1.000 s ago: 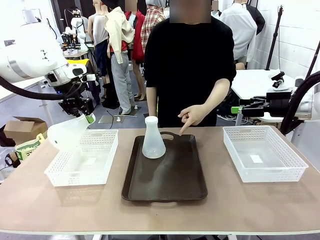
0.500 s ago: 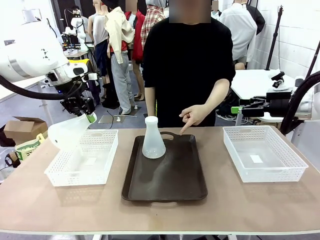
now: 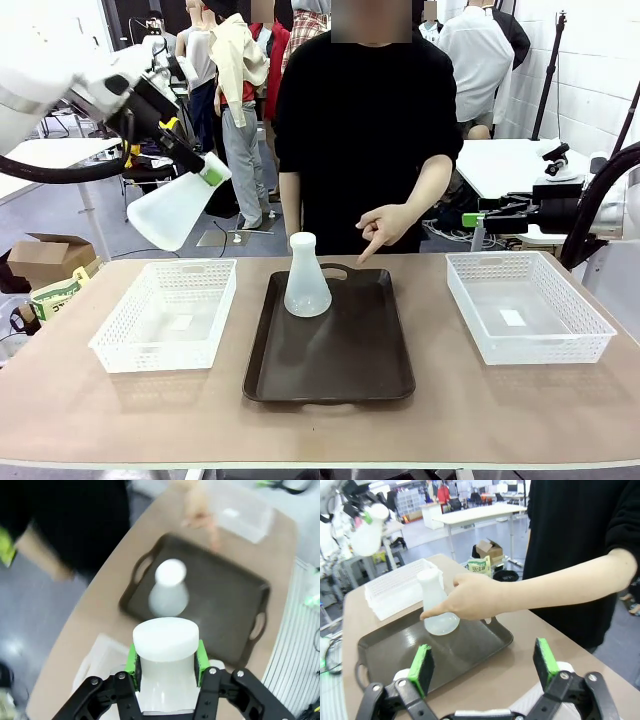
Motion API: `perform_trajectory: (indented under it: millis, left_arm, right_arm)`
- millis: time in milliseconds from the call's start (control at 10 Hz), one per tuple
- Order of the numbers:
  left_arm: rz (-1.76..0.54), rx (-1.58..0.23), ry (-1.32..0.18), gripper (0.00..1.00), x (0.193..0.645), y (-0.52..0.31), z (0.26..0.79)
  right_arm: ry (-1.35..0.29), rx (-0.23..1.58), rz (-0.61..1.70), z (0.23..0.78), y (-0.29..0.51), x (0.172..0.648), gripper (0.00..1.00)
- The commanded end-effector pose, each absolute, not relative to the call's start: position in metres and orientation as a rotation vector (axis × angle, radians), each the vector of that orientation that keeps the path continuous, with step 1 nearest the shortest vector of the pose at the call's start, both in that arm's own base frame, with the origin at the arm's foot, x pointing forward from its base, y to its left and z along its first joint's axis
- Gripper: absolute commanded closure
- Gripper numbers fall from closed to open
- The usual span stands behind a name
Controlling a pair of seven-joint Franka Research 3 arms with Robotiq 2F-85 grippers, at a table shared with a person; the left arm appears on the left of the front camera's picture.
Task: Prepare the laboratory tools.
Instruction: Place the picked Big flask upright in the Handle tray as directed by the person.
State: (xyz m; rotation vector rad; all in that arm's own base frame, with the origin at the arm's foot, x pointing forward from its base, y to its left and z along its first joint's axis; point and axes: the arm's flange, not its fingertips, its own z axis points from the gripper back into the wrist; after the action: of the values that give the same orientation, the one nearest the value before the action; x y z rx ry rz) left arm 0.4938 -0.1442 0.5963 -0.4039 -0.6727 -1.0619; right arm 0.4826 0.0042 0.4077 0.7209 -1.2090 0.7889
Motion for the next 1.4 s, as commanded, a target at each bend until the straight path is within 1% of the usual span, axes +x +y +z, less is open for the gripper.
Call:
perform_trajectory:
  millis: [0,100,200,300,400,500,600,700,800,1100,1200,1300]
  left_arm:
    - [-1.404,-0.779,-0.764,1.0,0.493,-0.122,0.583]
    - [-1.489,-0.917,-0.827,1.0,0.494,-0.118,0.584]
    - [-1.518,-1.02,-0.89,1.0,0.497,-0.116,0.582]
    - [-1.517,-1.058,-0.893,1.0,0.502,-0.118,0.574]
    - [-1.537,-1.151,-0.904,1.0,0.507,-0.121,0.567]
    - [-1.562,-1.222,-0.859,1.0,0.508,-0.127,0.561]
    - [-1.576,-1.273,-0.897,1.0,0.511,-0.131,0.556]
    - [-1.491,-1.256,-0.918,1.0,0.516,-0.132,0.555]
    - [-1.567,-1.238,-0.913,1.0,0.495,-0.128,0.549]
    - [-1.567,-1.238,-0.913,1.0,0.495,-0.128,0.549]
    - [-1.56,-1.261,-0.906,1.0,0.503,-0.129,0.545]
    - [-1.582,-1.311,-0.923,1.0,0.498,-0.15,0.521]
  right_arm:
    - [-1.195,0.716,0.773,0.408,0.005,0.481,0.0]
    - [-1.195,0.716,0.773,0.408,0.005,0.481,0.0]
    - [-1.195,0.716,0.773,0.408,0.005,0.481,0.0]
    - [-1.195,0.716,0.773,0.408,0.005,0.481,0.0]
    - [-1.195,0.716,0.773,0.408,0.005,0.481,0.0]
    - [-1.195,0.716,0.773,0.408,0.005,0.481,0.0]
    - [-1.195,0.716,0.773,0.408,0.005,0.481,0.0]
    - [-1.195,0.716,0.773,0.408,0.005,0.481,0.0]
    - [-1.195,0.716,0.773,0.408,0.005,0.481,0.0]
    - [-1.195,0.716,0.773,0.408,0.005,0.481,0.0]
    - [-1.195,0.716,0.773,0.408,0.005,0.481,0.0]
    - [-1.195,0.716,0.773,0.408,0.005,0.481,0.0]
